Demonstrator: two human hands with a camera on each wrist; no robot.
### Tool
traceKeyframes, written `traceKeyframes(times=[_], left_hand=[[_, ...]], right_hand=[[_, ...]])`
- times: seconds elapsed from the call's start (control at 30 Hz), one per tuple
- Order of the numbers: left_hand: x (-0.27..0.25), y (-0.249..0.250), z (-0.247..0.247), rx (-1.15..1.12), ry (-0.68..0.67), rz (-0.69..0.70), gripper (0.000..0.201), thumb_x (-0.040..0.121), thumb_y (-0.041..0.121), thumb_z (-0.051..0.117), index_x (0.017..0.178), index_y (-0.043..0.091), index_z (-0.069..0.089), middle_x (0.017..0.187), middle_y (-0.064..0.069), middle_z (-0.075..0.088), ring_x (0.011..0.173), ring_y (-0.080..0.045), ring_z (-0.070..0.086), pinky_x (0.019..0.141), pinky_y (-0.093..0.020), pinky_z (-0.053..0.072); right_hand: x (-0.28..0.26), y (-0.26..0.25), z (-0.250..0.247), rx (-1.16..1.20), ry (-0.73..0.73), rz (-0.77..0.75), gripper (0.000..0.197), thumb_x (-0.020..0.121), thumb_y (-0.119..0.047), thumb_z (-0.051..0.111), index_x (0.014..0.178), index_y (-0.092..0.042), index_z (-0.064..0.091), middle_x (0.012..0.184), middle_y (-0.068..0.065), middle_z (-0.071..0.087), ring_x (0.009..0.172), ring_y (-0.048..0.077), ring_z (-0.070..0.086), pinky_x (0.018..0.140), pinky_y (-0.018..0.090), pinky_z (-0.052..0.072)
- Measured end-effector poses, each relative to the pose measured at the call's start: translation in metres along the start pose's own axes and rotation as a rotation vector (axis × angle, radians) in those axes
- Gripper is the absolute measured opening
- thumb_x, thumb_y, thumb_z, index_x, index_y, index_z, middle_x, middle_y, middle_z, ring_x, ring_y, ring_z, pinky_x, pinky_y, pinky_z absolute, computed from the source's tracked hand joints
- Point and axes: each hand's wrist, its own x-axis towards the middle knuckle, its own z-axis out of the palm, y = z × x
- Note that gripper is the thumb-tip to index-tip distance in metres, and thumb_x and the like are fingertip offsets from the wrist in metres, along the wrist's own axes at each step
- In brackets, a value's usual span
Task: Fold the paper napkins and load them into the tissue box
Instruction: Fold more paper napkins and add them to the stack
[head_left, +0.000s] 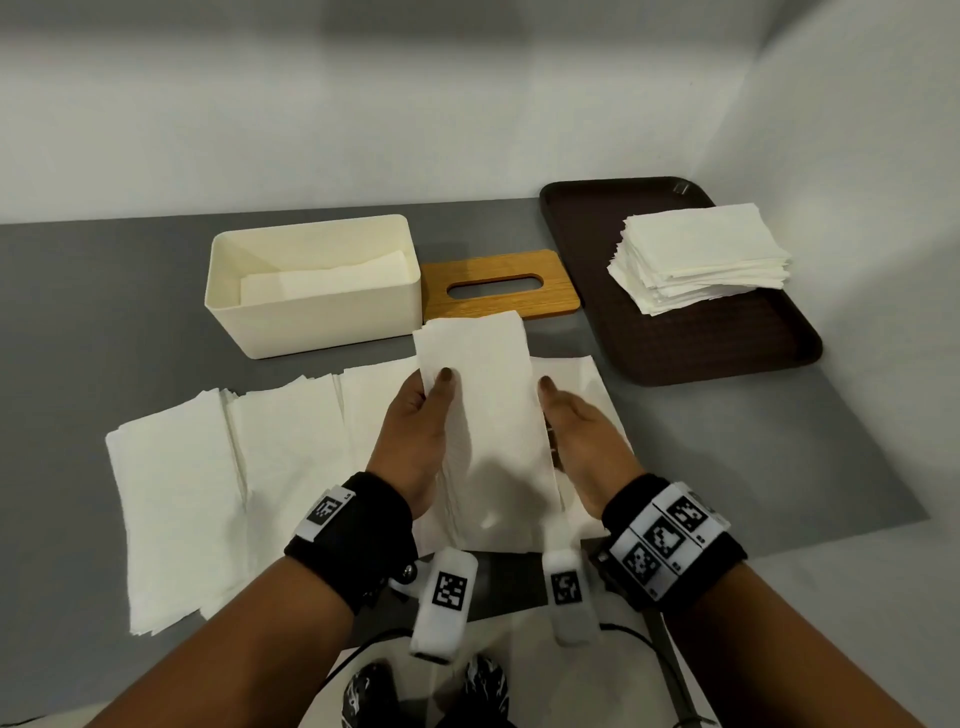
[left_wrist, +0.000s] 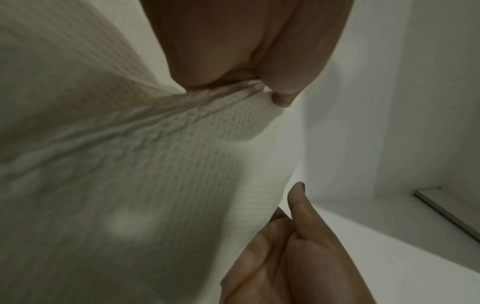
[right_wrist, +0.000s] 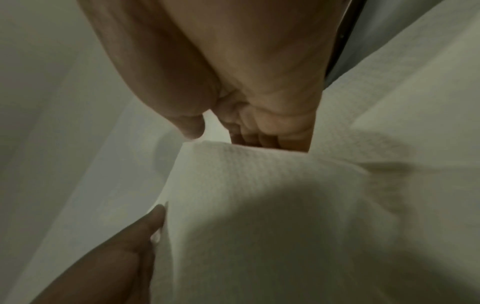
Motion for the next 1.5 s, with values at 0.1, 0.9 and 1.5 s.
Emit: traceKeyframes(times=[0.1, 0.9, 1.5], left_hand=[[0.003, -0.001, 0.003, -0.056, 0.005, -0.005, 0.033, 0.103, 0.030, 0.044, 0.125, 0.011, 0.058, 0.115, -0.009, 0.072, 0.099, -0.022, 0.070, 0.082, -0.037, 0.056], [0.014, -0.014, -0.024, 0.256, -0.016, -0.078, 0.028, 0.096, 0.019, 0.059, 0.123, 0.016, 0.059, 0.116, -0.002, 0.070, 0.108, -0.022, 0.066, 0.096, -0.044, 0.053], [-0.003, -0.005, -0.013, 0.108, -0.053, -0.224, 0.035, 0.105, 0.039, 0.035, 0.124, 0.023, 0.059, 0.118, 0.004, 0.069, 0.111, -0.014, 0.064, 0.093, -0.027, 0.054]], right_hand=[[-0.009, 0.008, 0.009, -0.029, -0.117, -0.031, 0.037, 0.096, -0.046, 0.048, 0.117, -0.018, 0.060, 0.111, -0.006, 0.067, 0.106, 0.017, 0.061, 0.095, 0.034, 0.048], [0.022, 0.015, -0.056, -0.818, 0.185, 0.122, 0.038, 0.077, -0.042, 0.074, 0.086, -0.009, 0.059, 0.086, 0.005, 0.064, 0.079, 0.024, 0.061, 0.074, 0.034, 0.050], [-0.006, 0.001, -0.014, -0.046, 0.038, -0.218, 0.018, 0.085, -0.015, 0.072, 0.083, -0.002, 0.059, 0.089, 0.023, 0.069, 0.077, 0.023, 0.061, 0.081, 0.049, 0.054]])
